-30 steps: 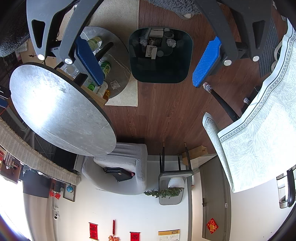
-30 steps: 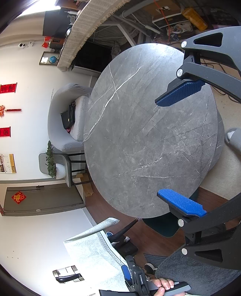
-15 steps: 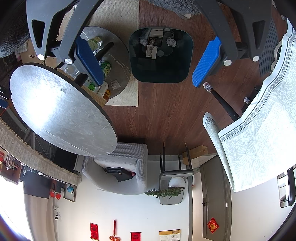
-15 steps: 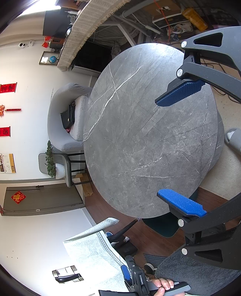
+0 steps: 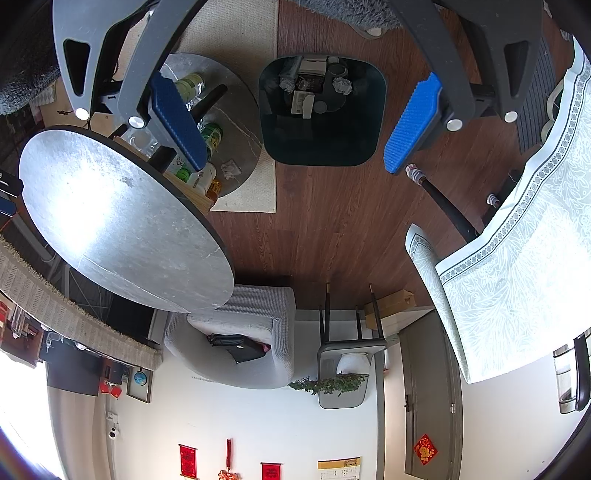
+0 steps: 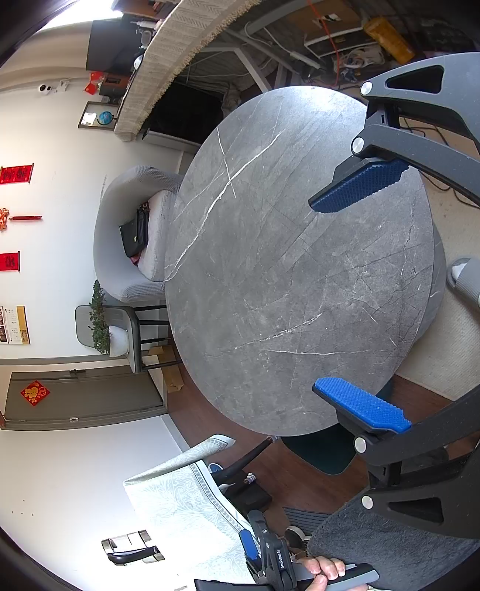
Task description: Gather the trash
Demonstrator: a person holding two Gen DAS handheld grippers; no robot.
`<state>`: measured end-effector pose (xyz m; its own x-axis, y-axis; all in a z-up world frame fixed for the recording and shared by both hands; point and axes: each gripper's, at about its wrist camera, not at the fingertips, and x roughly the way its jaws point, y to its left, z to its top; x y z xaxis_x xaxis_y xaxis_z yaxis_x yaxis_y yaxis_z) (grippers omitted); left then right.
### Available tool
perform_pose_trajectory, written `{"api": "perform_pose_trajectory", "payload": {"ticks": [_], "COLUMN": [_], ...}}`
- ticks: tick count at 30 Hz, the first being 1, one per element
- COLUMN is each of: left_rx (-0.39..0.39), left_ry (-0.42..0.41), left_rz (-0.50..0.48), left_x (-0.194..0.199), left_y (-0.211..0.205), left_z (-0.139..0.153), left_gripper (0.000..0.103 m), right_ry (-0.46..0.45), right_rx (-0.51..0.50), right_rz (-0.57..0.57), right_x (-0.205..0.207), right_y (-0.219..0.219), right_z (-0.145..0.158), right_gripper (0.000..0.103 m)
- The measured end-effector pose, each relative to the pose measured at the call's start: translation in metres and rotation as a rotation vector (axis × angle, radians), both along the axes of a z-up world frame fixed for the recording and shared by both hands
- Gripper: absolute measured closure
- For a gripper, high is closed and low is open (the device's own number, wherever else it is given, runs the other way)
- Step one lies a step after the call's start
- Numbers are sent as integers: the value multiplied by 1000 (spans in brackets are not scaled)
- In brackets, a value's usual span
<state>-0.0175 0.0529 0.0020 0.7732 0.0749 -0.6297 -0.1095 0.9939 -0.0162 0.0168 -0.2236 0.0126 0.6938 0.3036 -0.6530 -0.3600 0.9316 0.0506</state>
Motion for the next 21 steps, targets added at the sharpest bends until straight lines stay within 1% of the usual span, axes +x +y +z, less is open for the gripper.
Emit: {"api": "perform_pose_trajectory", "payload": {"ticks": [12, 21], "left_rx": [-5, 5], "left_ry": [5, 14], "left_rz": [-8, -10], "left_x": [1, 3], "left_y": [0, 2], "left_z": [-1, -2], "left_gripper": [4, 4], "right_ry": [0, 1], "right_rx": [-1, -2], "right_rz": [0, 0], "right_x": [0, 0], "right_y": [1, 1], "right_z": [1, 1], "right_gripper": [11, 11]}}
